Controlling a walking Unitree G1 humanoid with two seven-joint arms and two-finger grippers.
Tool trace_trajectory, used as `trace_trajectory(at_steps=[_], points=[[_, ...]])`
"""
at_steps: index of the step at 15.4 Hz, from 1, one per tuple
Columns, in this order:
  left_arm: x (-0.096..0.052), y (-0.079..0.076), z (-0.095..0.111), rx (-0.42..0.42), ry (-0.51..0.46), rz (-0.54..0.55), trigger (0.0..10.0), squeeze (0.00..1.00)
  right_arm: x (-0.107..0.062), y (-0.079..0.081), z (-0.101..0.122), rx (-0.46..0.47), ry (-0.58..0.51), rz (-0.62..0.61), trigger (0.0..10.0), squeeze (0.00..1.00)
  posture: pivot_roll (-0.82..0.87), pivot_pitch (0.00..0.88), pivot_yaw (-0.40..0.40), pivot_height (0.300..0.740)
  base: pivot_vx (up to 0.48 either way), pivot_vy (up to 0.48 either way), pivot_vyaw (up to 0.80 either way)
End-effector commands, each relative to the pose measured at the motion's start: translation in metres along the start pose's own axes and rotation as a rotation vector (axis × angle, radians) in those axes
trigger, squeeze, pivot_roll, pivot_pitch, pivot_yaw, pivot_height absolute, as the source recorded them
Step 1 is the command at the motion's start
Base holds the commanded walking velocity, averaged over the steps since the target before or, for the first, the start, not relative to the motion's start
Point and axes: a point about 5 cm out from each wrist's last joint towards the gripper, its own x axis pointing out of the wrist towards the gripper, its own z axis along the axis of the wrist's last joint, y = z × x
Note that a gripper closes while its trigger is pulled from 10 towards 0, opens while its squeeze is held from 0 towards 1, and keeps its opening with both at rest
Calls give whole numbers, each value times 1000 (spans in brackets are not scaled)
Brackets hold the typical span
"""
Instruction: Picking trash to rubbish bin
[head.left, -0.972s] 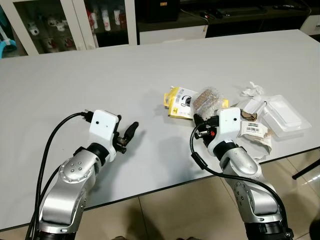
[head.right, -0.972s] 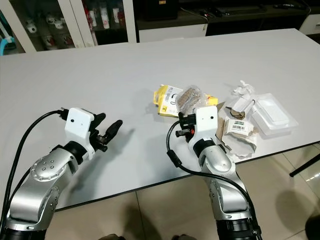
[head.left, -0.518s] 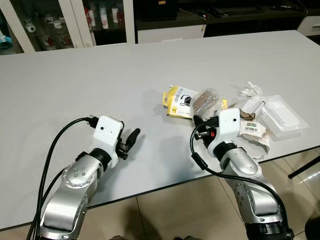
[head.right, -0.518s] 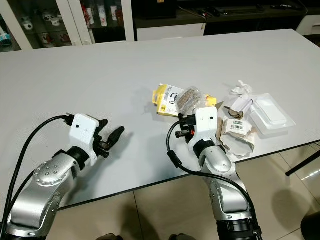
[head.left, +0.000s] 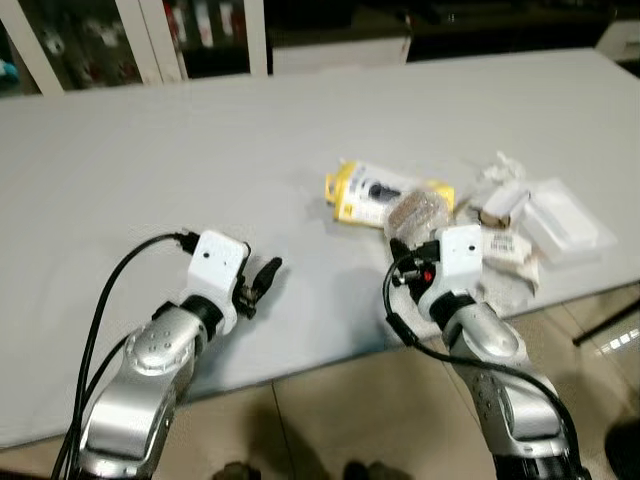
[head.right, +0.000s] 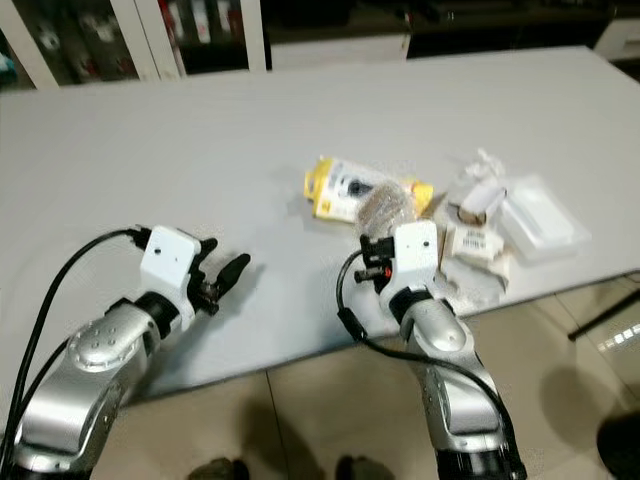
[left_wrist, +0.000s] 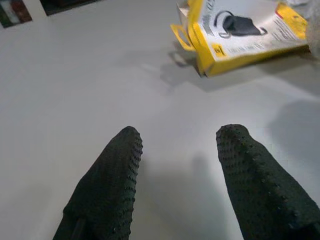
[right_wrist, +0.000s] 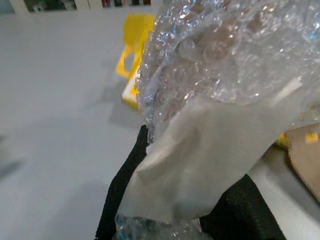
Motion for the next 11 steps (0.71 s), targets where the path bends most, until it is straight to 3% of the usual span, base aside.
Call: trace_trajectory(at_steps=[1,11], points=[[-1,0,1,8,0,-10,10000,0,-3,-2,4,3,-9,-8,10000,0,-13,90,-39,740,-244,0,0],[1,0,1,16,1,-30,10000,0,-4,-1,1,1,-6,-19,10000,0,-11,66,-18,740,-245,0,0]])
